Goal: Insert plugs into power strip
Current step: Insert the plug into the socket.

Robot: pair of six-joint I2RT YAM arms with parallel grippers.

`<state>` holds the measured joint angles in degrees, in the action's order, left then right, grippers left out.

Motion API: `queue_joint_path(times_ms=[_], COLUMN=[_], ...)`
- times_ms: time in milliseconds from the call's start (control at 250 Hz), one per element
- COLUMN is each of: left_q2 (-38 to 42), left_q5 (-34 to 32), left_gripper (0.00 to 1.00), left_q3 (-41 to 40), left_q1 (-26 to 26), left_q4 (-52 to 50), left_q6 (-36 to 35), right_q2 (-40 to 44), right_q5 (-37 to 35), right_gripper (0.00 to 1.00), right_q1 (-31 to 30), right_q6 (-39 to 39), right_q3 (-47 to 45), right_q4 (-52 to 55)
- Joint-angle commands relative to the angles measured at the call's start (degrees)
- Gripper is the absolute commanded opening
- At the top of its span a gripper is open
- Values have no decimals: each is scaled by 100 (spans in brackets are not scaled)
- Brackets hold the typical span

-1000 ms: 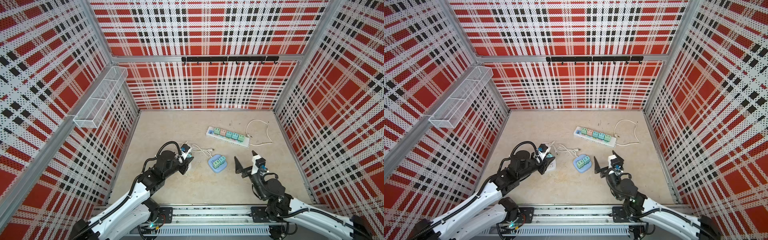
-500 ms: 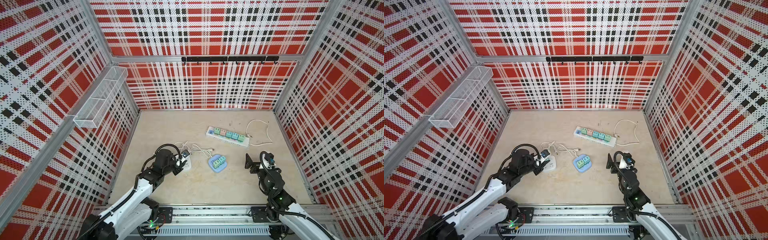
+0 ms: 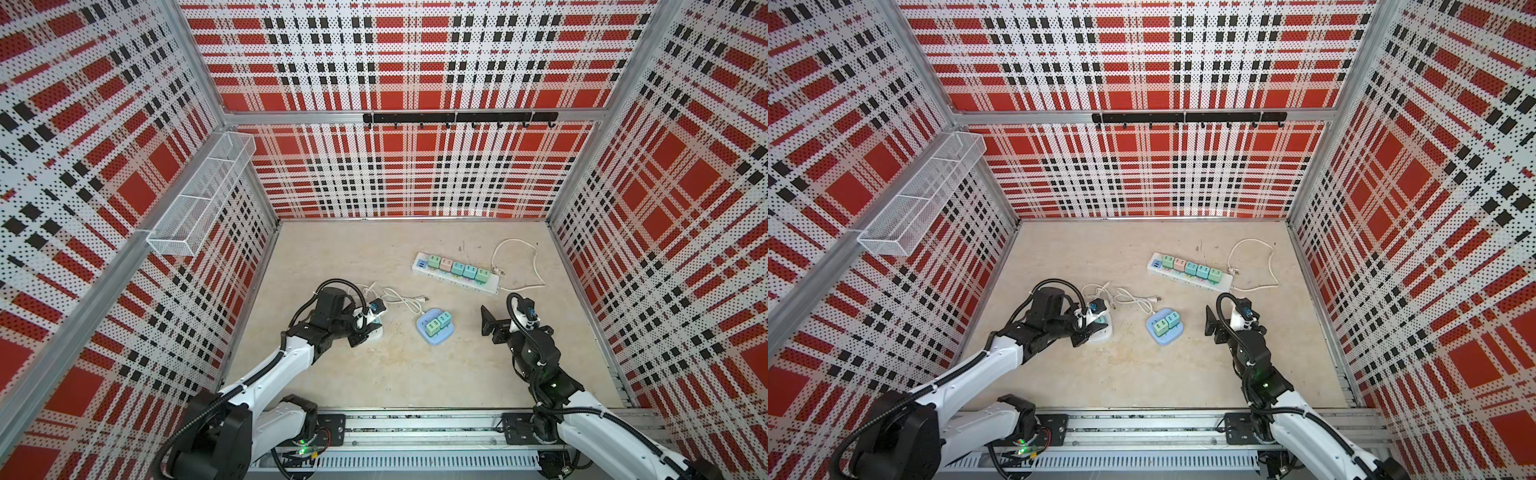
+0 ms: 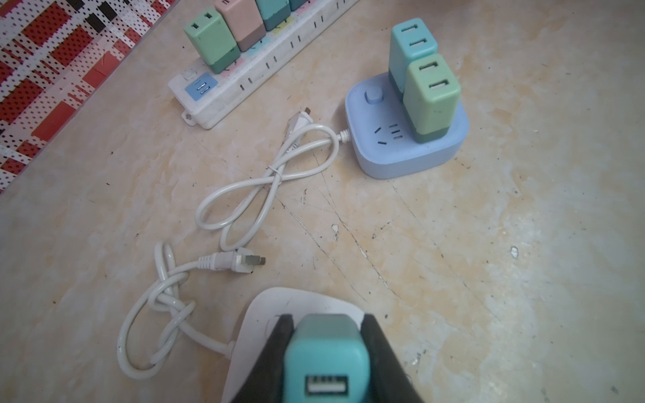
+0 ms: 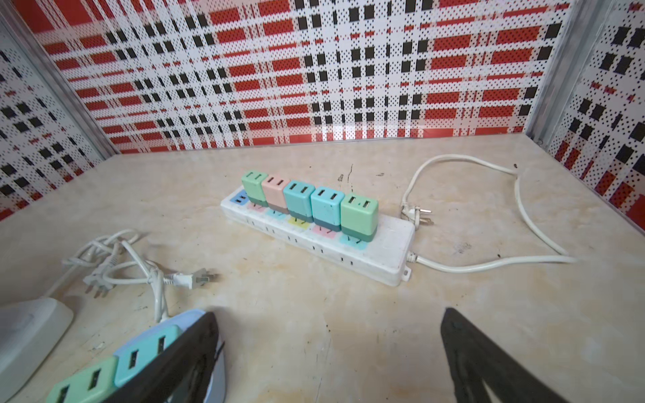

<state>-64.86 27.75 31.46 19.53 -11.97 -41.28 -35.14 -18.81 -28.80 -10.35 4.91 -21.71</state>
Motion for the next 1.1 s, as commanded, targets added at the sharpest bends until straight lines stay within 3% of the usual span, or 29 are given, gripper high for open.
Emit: queue_joint_path(times_ms=[0, 504, 876, 1096], left_q2=[-236, -785, -1301, -1389], left_q5=[190, 139, -295, 149], left_gripper=[0, 0, 0, 0], left_q3=[291, 589, 957, 817], left_q1=[-59, -125, 18, 18], left_q4=[-432, -686, -994, -717], left_q6=[-498, -682, -792, -749], right_q2=[83, 4, 125, 210], right_q5=[75, 132, 175, 180], right_gripper=[100, 100, 100, 100], right_q1=[34, 50, 51, 50], right_q6=[-71, -94, -103, -114], right_q3=[-78, -34, -51, -73], right_q4=[-282, -243, -177, -128])
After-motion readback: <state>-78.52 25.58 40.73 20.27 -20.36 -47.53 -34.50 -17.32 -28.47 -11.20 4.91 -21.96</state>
